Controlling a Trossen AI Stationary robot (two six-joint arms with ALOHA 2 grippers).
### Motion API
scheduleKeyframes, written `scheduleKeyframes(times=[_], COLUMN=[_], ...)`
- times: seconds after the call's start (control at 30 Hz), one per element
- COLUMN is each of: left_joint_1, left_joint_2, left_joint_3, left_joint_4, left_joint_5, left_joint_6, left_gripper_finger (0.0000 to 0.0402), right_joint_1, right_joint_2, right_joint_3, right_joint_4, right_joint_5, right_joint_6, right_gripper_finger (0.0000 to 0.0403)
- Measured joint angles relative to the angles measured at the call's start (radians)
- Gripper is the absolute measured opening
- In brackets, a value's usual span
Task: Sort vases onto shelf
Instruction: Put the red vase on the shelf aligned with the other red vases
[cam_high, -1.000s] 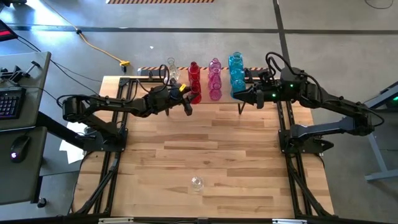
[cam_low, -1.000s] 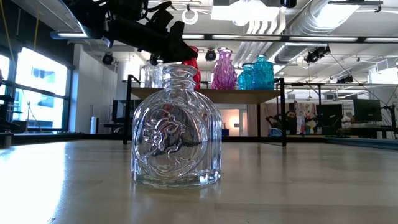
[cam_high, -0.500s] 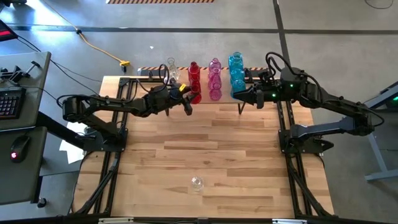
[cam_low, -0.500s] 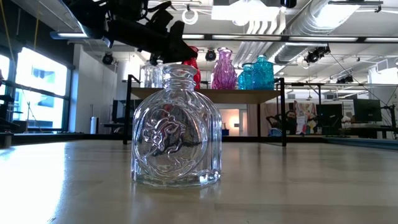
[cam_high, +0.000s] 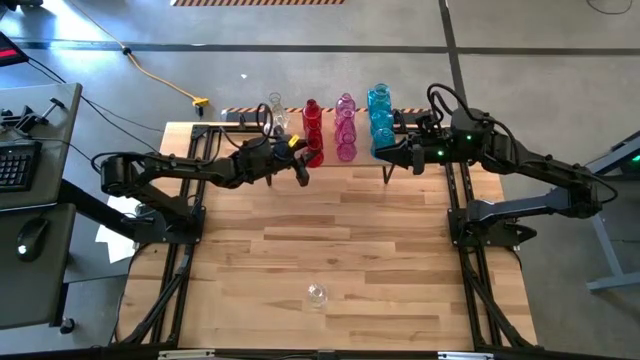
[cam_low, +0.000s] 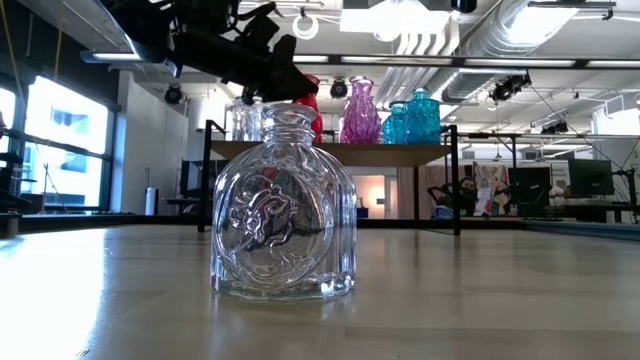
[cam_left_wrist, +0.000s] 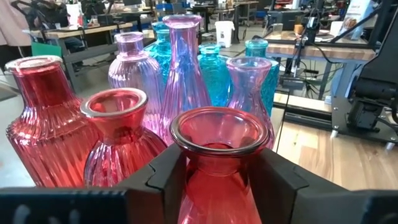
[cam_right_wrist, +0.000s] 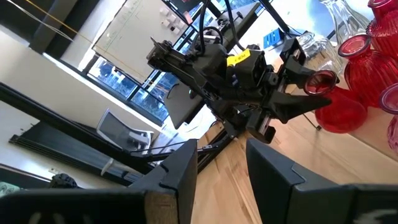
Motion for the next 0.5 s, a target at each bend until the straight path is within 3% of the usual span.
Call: scheduleKeyframes(times=[0.5], left_joint_1=[0.0], left_joint_2=[0.002], left_joint_3=[0.0], left_joint_4=[-0.012], left_joint_5=[0.015], left_joint_6=[-0.008], left_gripper_finger=[0.0148], right_joint_1=[0.0], right_joint_2=[0.0], right_joint_3=[0.0], right_joint_4=[0.0], right_joint_5=[0.0], right_joint_6=[0.0], right_gripper_finger=[0.0119])
